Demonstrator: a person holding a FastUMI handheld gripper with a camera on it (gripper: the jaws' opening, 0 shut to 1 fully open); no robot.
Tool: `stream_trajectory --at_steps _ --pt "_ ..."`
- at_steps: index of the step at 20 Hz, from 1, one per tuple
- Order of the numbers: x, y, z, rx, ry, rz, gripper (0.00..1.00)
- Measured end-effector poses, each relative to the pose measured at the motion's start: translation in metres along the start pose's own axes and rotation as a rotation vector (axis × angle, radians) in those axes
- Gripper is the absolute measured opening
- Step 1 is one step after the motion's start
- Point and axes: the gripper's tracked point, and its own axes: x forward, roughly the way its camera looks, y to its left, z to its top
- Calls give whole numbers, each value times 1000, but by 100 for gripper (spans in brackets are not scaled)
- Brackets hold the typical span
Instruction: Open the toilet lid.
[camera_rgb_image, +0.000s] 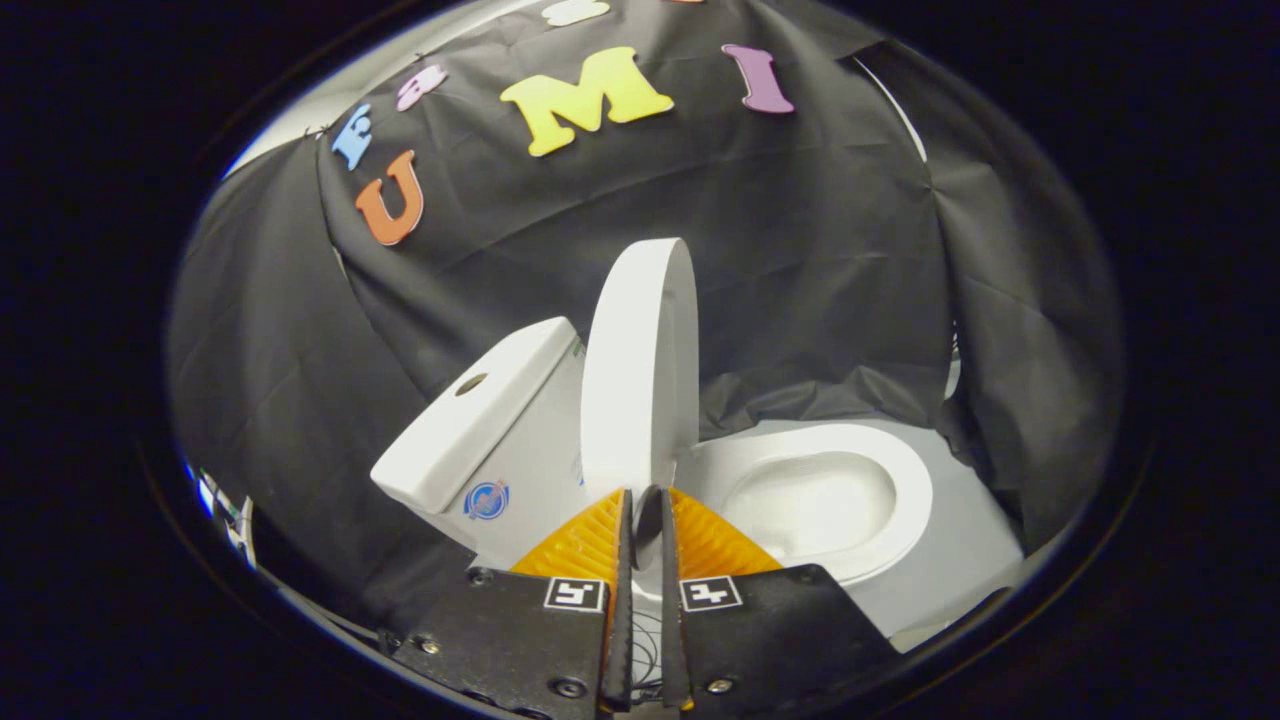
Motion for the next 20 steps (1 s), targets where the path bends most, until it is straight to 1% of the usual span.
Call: stream_trajectory --at_steps 7,16,20 --pt "8 34 -5 -104 -11 -19 15" --pt "25 88 -15 -170 -7 5 15" --pt "33 108 -22 -193 -6 3 15"
